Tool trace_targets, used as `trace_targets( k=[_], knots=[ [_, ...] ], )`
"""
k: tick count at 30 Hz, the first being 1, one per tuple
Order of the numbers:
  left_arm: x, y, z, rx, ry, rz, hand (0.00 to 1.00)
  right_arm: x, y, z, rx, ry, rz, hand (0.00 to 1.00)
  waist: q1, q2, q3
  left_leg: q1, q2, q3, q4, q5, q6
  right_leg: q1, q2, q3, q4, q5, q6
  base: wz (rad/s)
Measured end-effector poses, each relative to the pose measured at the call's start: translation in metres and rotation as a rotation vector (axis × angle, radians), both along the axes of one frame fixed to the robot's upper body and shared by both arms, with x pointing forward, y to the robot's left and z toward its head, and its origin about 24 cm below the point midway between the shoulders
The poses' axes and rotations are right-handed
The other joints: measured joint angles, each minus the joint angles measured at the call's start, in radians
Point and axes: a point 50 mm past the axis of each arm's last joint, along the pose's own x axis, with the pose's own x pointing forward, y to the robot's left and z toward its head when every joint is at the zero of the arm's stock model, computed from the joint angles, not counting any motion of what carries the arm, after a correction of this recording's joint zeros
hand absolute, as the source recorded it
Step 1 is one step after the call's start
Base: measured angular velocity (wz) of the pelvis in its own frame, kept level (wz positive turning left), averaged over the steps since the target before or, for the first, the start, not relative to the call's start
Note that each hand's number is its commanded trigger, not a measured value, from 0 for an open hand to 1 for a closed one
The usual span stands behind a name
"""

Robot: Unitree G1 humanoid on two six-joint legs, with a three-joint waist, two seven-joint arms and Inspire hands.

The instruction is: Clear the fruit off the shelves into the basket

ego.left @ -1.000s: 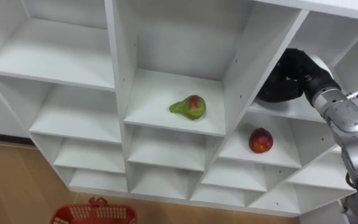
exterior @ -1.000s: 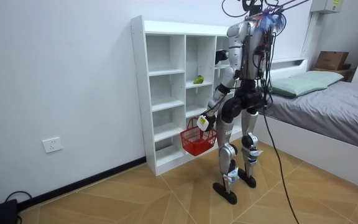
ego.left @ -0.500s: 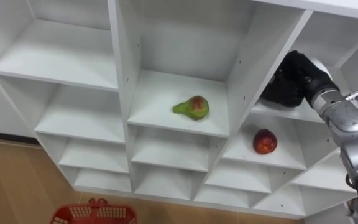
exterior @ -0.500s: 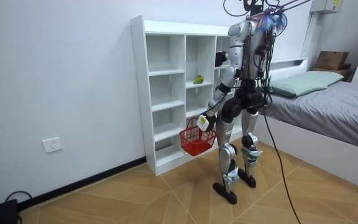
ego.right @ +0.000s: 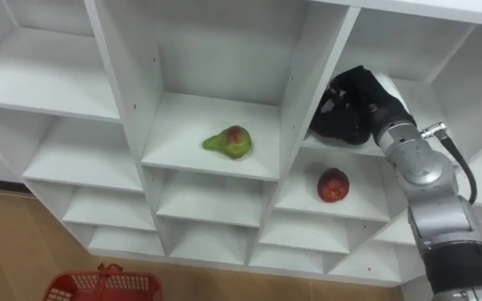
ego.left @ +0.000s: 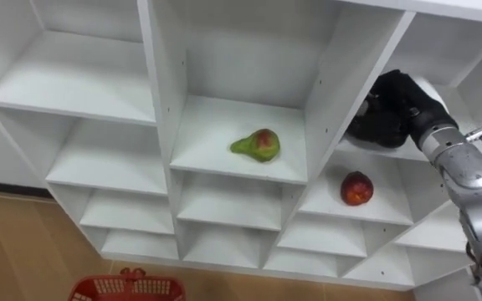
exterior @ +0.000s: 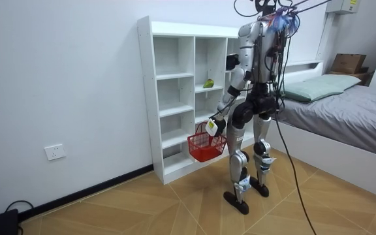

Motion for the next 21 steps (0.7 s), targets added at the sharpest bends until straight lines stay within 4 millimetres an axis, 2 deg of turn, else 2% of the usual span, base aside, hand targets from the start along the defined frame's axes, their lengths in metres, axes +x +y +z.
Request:
trace_targets(
  k=[3, 6, 9, 14, 15, 18, 21],
  knots=[
    [0.003, 0.000, 0.000, 0.004, -0.007, -0.001, 1.00, -0.012, 0.003, -0.001, 0.011, -0.016, 0.023, 1.00, -0.014, 0.007, -0.0046, 0.002, 0.000, 0.004, -0.002, 0.000, 0.000, -0.001, 0.000, 0.003, -0.001, 0.000, 0.000, -0.01],
    [0.006, 0.000, 0.001, 0.015, -0.017, 0.002, 1.00, -0.027, 0.004, -0.009, 0.058, -0.005, 0.042, 1.00, -0.023, 0.008, -0.0057, 0.003, 0.000, 0.009, -0.005, 0.000, 0.000, 0.000, 0.000, 0.012, -0.001, 0.000, 0.000, -0.05],
    [0.009, 0.001, 0.002, 0.025, -0.026, 0.005, 1.00, -0.033, 0.006, -0.014, 0.104, 0.003, 0.048, 1.00, -0.029, 0.010, -0.0050, 0.007, 0.000, 0.014, -0.006, 0.000, 0.000, 0.000, 0.001, 0.024, 0.001, 0.000, 0.000, -0.04],
    [0.012, 0.001, 0.003, 0.040, -0.030, -0.013, 1.00, -0.049, 0.018, -0.023, 0.131, 0.036, 0.138, 1.00, -0.052, 0.007, -0.0071, -0.009, 0.001, 0.015, -0.002, -0.001, 0.000, -0.013, 0.002, 0.026, 0.005, 0.000, 0.000, -0.01],
    [0.014, 0.000, 0.003, 0.040, -0.033, -0.021, 1.00, -0.054, 0.024, -0.032, 0.133, 0.097, 0.174, 1.00, -0.060, 0.007, -0.0070, -0.013, 0.001, 0.015, 0.000, -0.001, 0.000, -0.017, 0.002, 0.027, 0.006, 0.002, -0.001, 0.00],
    [0.020, -0.004, 0.004, 0.025, -0.047, -0.034, 1.00, -0.079, 0.036, -0.066, 0.123, 0.309, 0.249, 1.00, -0.061, 0.010, -0.0054, -0.026, 0.001, 0.019, 0.010, -0.001, 0.000, -0.032, 0.001, 0.030, 0.014, 0.004, -0.002, -0.06],
    [0.030, -0.007, 0.007, 0.002, -0.079, -0.053, 1.00, -0.084, 0.047, -0.070, 0.117, 0.370, 0.335, 1.00, -0.061, 0.030, 0.0067, -0.053, 0.002, 0.045, 0.015, 0.004, 0.005, -0.080, 0.000, 0.053, 0.035, 0.010, -0.004, -0.24]
  ],
)
